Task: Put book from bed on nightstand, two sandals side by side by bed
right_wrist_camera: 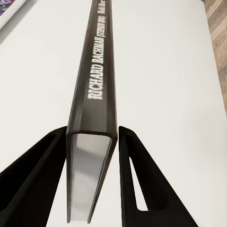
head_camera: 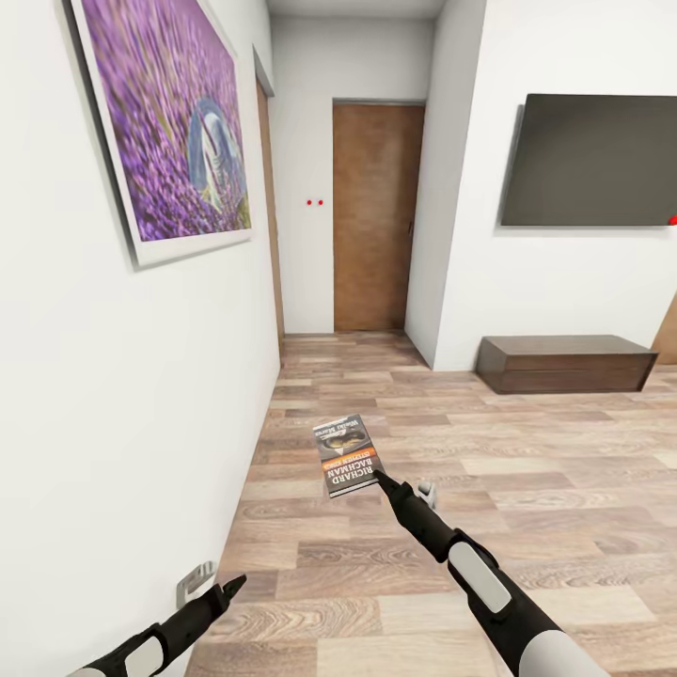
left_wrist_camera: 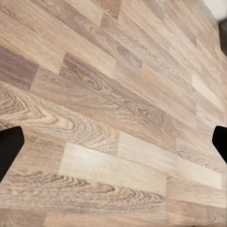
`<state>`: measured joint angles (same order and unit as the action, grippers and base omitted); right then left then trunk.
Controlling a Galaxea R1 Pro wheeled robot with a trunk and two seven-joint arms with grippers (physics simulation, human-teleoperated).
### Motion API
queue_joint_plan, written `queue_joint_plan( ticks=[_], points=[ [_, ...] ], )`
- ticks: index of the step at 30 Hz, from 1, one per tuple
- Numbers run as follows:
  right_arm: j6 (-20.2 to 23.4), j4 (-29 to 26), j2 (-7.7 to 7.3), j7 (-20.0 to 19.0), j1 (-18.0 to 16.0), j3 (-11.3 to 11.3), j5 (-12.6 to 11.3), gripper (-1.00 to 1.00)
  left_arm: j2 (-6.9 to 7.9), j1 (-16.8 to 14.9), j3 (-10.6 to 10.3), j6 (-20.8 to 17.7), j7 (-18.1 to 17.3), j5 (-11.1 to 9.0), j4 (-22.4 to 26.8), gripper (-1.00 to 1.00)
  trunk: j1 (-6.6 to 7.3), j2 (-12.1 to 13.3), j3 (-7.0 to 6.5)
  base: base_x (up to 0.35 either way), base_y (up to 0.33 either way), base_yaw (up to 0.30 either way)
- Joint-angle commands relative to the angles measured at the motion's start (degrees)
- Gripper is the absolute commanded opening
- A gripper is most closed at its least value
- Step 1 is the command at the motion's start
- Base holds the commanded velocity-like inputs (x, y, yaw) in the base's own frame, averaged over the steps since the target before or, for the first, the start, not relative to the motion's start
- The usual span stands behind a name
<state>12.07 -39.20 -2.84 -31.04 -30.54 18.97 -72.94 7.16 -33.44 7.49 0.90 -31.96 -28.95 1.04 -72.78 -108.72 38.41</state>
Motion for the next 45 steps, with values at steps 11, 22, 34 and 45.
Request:
queue_joint_plan(
  ticks=[11,22,34,45],
  points=[
    [0.24,0.0,-0.06,-0.07,-0.05,0.19,-0.62,-1.0,0.04,-0.05,0.51,0.07,-0.21,0.36,-0.07,1.0,-0.01,-0.02,0.06,0.164,0.0,0.0],
    [0.24,0.0,-0.06,-0.07,-0.05,0.19,-0.62,-1.0,0.04,-0.05,0.51,0.07,-0.21,0.32,-0.07,1.0,-0.01,-0.02,0.06,0.164,0.0,0.0],
    [0.23,0.0,0.0,-0.05,-0.05,0.24,-0.57,-1.0,0.11,-0.05,0.51,-0.06,-0.21,0.3,-0.07,1.0,-0.01,-0.02,0.06,0.164,0.0,0.0],
    [0.23,0.0,0.03,-0.07,-0.05,0.21,-0.59,-1.0,0.1,-0.05,0.47,-0.1,-0.21,0.3,-0.07,1.0,-0.01,-0.02,0.06,0.16,0.0,0.0]
  ],
)
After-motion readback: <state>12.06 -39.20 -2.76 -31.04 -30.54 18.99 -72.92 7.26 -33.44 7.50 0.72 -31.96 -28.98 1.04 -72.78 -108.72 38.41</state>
